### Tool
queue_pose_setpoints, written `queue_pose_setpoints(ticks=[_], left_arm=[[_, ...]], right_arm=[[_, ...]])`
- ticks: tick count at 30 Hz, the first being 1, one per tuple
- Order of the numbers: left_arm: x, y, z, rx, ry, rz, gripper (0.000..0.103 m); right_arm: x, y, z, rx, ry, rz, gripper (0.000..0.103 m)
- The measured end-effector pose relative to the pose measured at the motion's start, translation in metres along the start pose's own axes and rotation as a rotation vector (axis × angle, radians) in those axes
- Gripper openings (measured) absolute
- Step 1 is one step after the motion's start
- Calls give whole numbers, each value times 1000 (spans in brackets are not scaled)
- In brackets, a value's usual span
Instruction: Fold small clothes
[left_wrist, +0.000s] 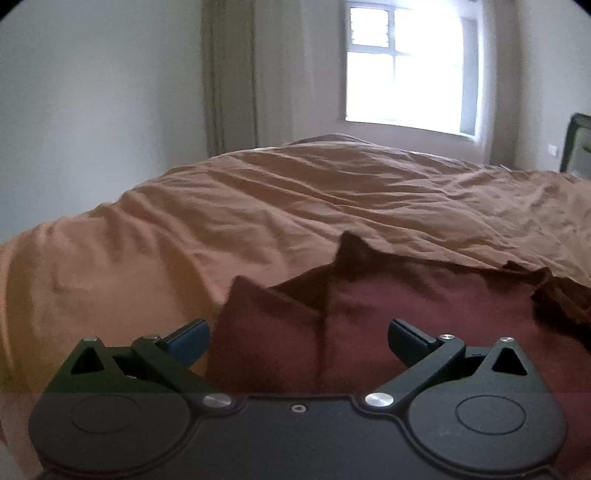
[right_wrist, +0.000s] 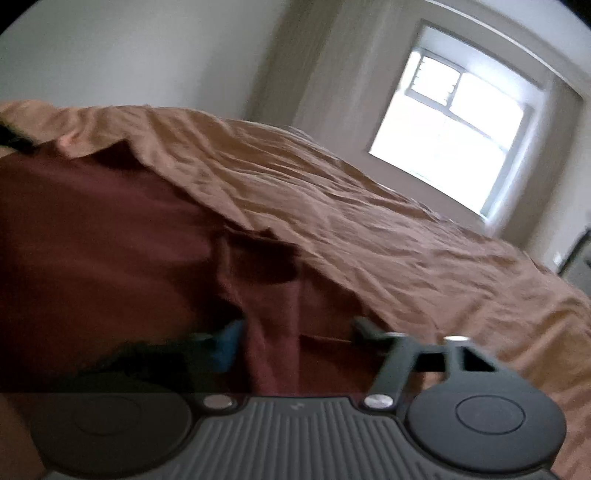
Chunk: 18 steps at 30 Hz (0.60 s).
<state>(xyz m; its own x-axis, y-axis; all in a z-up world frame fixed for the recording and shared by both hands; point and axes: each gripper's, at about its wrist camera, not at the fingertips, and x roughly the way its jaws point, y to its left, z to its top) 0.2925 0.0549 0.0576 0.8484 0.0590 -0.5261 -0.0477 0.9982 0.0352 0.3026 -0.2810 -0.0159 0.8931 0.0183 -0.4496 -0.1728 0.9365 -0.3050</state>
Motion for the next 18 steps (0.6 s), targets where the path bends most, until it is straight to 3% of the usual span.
queue_pose_setpoints(ticks=[3, 7, 10, 12, 15, 18], left_arm=[[-11, 10, -7, 5, -7, 23, 102], [-22, 20, -11, 8, 0, 77, 102], [-30, 27, -13, -36, 3, 81, 102], [-36, 30, -15, -70, 5, 77, 102], [-42, 32, -21, -124, 18, 71, 102], [-48, 32, -30, -178, 42, 43, 102]], right_arm=[[1, -21, 1, 136, -7, -97, 43], [4, -49, -5, 290, 56, -269, 47], [-7, -56, -10, 323, 67, -310, 63], [-20, -50, -11, 310, 35, -313, 89], [-40, -31, -9, 278, -21, -296, 101], [-54, -14, -8, 254, -61, -230, 103]])
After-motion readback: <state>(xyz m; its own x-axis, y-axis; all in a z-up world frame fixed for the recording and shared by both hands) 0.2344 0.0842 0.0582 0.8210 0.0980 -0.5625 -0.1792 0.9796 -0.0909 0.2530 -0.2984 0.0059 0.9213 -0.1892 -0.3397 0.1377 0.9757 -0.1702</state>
